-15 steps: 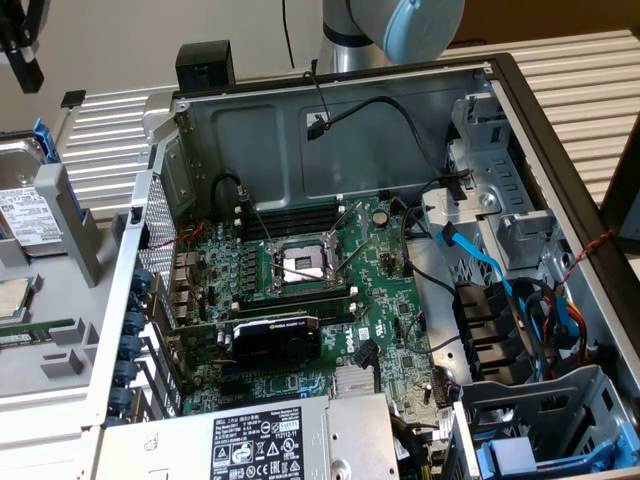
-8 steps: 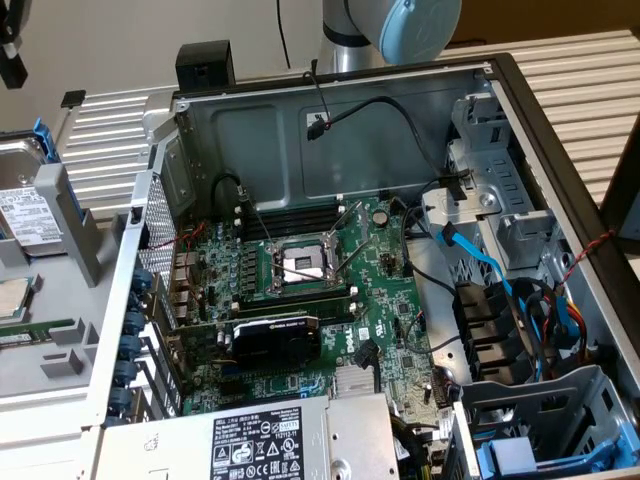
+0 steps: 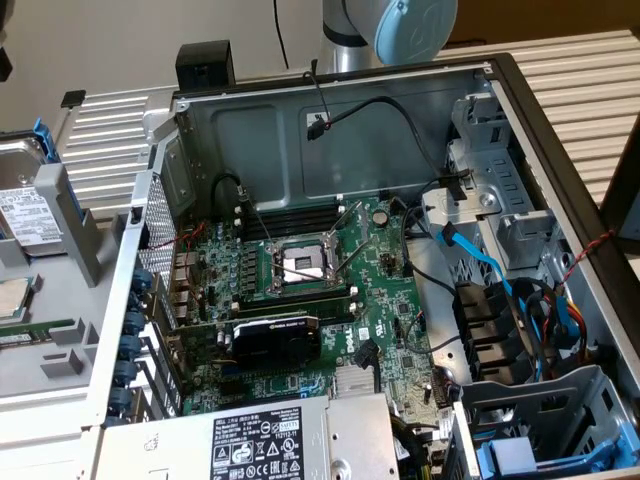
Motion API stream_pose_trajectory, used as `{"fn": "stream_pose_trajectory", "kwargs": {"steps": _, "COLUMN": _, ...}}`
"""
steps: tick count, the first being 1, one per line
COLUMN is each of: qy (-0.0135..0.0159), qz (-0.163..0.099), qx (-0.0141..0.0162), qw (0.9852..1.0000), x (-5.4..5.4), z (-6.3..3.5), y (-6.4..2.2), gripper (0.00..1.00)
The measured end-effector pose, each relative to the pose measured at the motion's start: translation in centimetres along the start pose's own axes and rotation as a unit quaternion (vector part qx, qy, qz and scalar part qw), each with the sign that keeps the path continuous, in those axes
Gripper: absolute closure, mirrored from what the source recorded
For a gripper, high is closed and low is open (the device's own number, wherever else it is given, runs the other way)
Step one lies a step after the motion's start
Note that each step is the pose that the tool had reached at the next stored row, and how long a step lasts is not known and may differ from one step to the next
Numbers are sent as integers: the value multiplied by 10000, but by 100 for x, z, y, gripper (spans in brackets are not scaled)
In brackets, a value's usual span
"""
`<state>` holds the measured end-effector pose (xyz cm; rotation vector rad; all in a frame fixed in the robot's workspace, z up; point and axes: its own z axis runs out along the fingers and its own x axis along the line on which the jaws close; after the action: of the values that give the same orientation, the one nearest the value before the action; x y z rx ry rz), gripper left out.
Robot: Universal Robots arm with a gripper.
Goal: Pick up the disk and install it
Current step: 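Reach for the disk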
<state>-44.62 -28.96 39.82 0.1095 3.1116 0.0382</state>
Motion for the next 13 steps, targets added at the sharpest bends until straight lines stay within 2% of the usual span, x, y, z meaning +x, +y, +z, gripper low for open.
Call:
{"fn": "stream_pose_trajectory", "kwargs": {"steps": 8, "qy": 2, "qz": -43, "qx": -1, "qw": 10000, "x": 235, "z": -7, "y": 15, "gripper": 89}}
{"fn": "stream_pose_trajectory", "kwargs": {"steps": 13, "qy": 3, "qz": -48, "qx": 0, "qw": 10000, "x": 412, "z": -9, "y": 97, "gripper": 89}}
